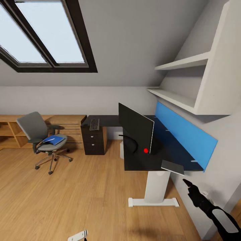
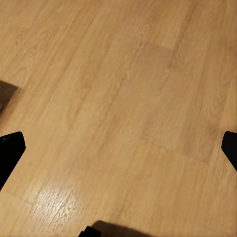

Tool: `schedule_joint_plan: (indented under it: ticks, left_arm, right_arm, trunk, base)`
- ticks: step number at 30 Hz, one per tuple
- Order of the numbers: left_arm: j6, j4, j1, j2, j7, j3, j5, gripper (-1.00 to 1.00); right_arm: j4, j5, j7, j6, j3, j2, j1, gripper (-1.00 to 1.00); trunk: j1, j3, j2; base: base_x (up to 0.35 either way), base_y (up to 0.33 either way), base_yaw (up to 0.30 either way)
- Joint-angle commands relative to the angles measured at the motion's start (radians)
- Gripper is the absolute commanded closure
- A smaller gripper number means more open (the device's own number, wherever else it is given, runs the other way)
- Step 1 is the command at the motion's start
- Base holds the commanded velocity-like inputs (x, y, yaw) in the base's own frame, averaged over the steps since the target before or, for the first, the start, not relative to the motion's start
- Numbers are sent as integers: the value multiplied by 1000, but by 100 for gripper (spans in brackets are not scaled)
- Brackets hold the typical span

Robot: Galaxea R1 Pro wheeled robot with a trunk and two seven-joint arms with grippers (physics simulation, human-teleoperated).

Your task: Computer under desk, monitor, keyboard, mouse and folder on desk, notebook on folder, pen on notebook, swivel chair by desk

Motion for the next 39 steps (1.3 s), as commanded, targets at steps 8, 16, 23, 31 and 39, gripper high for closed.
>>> schedule_joint_plan:
  ticks: [8,16,23,31,39]
  left_arm:
    - [-7,-6,0,0,7,-8,5,-100]
    - [-109,-10,0,-3,8,-13,4,-100]
    - [-159,-9,0,-3,12,-13,4,-100]
    - [-163,-8,0,-3,11,-14,3,-100]
    - [-164,-8,0,-4,12,-15,2,-100]
  right_arm:
    - [-19,-7,7,22,-20,7,0,-100]
    - [-17,-8,9,25,-24,7,2,-100]
    - [-18,-6,9,23,-24,8,2,-100]
    - [-17,-5,10,-1,-24,7,2,-100]
    - [-17,-4,0,-88,-22,8,2,-100]
  trunk:
    - [0,0,-1]
    - [0,0,-1]
    - [16,-13,-29]
    - [46,-38,-85]
    - [77,-63,-141]
  base:
    - [0,0,0]
    - [0,0,0]
    - [0,0,0]
    - [0,0,0]
    - [0,0,0]
